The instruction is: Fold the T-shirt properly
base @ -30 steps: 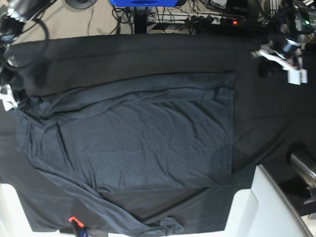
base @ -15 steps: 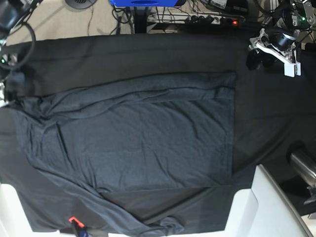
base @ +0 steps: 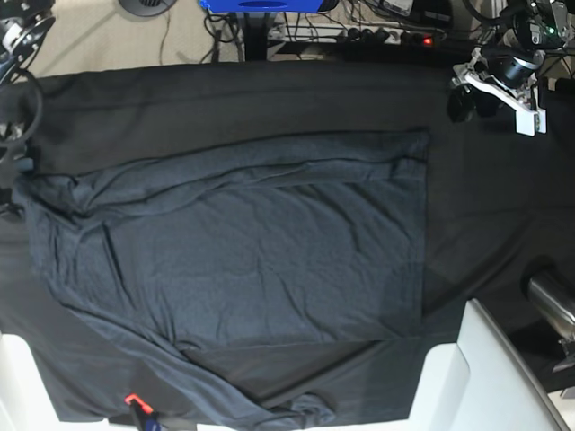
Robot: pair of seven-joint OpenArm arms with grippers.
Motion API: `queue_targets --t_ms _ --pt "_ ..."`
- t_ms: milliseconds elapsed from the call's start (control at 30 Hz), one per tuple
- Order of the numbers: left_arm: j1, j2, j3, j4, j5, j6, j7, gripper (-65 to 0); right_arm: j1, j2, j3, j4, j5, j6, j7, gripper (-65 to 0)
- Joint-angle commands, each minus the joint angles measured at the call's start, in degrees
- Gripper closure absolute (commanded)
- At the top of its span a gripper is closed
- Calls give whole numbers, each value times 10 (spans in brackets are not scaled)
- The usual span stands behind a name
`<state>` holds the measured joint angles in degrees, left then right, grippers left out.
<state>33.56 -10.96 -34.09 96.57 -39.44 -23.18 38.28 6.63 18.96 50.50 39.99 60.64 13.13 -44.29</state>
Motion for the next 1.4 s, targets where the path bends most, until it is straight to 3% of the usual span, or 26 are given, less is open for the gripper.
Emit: queue_targets --t_ms 0,400,633,700,900,967,1100,1200,1367 --pt "4 -8 -5 8 -9 -4 -11 -362 0 10 0 1 -13 -7 9 -650" --pt "4 -8 -5 8 -9 -4 -10 -362 20 -4 -3 -35 -14 -10 10 -644" --pt "4 -8 -5 8 -9 -4 -10 -362 33 -3 -63 -43 -13 -9 12 -617" --pt "4 -8 -5 7 -9 -4 -10 -362 33 -4 -63 -43 -13 -10 19 -561" --pt "4 -8 -5 -9 -9 -4 -10 -362 31 -5 -63 -45 -13 -10 29 -264" --pt "4 -8 -5 -11 -9 -4 -10 -362 31 -5 -63 -45 -13 -10 30 -206" --pt "4 -6 -4 -9 -10 -5 -10 -362 31 -6 -63 -49 -12 -10 30 -137" --pt "0 15 -4 -8 -10 -5 -9 -369 37 -5 -63 -95 -10 -10 31 -75" --pt "-2 40 -3 -7 -10 -5 -9 -369 55 -2 -68 -146 -13 -6 28 -96"
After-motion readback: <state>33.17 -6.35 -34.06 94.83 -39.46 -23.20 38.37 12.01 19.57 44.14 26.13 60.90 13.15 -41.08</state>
